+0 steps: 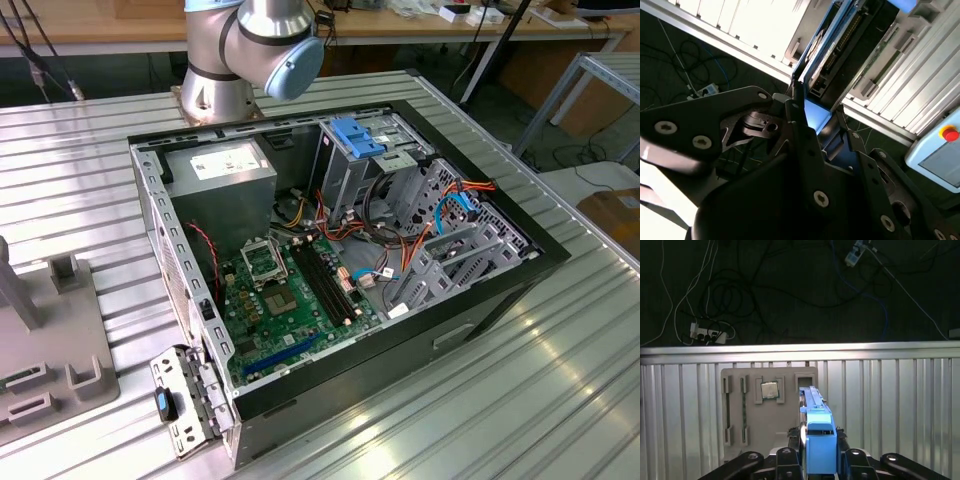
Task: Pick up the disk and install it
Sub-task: 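Pick up the disk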
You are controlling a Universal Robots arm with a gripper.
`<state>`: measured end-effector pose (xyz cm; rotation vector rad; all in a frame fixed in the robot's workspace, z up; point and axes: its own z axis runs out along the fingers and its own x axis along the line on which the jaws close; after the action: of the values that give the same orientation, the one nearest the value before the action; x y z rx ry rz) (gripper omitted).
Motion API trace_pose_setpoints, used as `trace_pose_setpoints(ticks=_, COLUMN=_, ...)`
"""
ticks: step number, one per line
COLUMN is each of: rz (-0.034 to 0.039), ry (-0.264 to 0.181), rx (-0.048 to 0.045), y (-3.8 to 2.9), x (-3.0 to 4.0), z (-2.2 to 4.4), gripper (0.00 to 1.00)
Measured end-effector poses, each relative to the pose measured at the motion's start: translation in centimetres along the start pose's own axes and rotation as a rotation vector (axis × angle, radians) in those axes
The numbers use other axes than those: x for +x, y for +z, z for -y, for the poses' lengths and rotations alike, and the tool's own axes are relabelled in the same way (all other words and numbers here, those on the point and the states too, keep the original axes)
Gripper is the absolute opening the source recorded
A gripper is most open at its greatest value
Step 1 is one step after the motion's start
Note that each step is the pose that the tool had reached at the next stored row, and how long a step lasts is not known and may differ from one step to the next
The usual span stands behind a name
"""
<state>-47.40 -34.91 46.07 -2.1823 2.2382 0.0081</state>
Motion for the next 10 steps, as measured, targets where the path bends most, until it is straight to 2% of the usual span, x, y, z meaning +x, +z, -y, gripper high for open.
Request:
trace_pose_setpoints(ticks=1, rz=0.0000, ry=0.000, rx=0.0001, y=-0.68, x=-0.01, z=0.00, gripper=0.36)
trace_pose_setpoints(ticks=8, rz=0.0000, ry=0.000, rx=0.0001, y=-3.38, x=-0.05, z=0.03, gripper=0.36)
trace_pose_setpoints(ticks=10, rz=0.0000, ry=0.000, rx=0.0002, y=-3.78, x=-0.05, z=0.03, gripper=0.36)
